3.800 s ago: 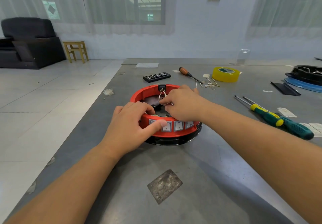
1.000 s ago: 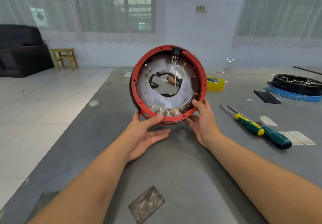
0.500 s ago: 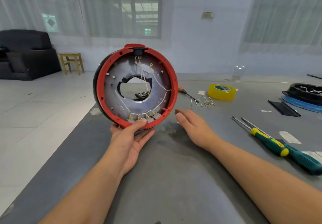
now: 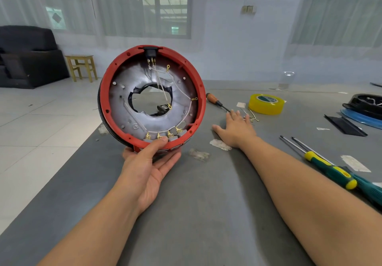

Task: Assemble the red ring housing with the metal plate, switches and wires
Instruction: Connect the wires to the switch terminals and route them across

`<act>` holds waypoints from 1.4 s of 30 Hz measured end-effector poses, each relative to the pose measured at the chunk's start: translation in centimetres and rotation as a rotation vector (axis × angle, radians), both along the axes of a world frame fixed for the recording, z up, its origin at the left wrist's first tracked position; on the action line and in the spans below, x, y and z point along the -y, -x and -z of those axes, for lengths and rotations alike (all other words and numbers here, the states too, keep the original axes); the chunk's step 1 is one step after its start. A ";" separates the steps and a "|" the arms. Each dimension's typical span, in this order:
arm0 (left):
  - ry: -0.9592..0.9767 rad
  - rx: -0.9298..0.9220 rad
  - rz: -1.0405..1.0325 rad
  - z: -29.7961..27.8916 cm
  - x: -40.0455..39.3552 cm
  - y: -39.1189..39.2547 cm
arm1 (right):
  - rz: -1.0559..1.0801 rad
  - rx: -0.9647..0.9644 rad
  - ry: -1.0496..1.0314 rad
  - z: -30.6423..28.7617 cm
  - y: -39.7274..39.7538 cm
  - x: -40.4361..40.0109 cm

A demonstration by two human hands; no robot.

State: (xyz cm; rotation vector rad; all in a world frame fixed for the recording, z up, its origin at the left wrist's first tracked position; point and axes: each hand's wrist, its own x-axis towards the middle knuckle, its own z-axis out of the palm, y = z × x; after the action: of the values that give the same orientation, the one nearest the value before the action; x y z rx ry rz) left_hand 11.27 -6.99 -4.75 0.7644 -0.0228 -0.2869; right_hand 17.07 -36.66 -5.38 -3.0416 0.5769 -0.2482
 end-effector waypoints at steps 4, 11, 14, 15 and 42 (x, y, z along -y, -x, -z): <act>0.006 -0.022 0.014 -0.1 0.0 0.1 | -0.016 -0.091 0.009 0.2 -0.6 0.4; -0.004 -0.021 0.020 -0.4 0.0 0.6 | -0.075 -0.123 -0.026 0.4 0.3 0.3; -0.009 -0.018 0.022 -0.5 0.1 0.6 | -0.120 -0.123 -0.020 0.6 1.1 -0.2; -0.011 -0.019 0.021 -0.5 0.1 0.6 | -0.138 -0.124 -0.024 0.6 1.4 -0.5; -0.032 -0.014 -0.010 -0.5 0.1 0.8 | -0.054 0.194 -0.631 -1.8 12.1 -5.2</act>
State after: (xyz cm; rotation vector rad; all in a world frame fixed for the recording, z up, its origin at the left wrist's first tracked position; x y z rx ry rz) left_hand 10.43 -7.09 -4.21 0.7943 -0.0015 -0.2834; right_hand 4.97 -31.45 -3.55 -2.3889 0.4493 -0.2887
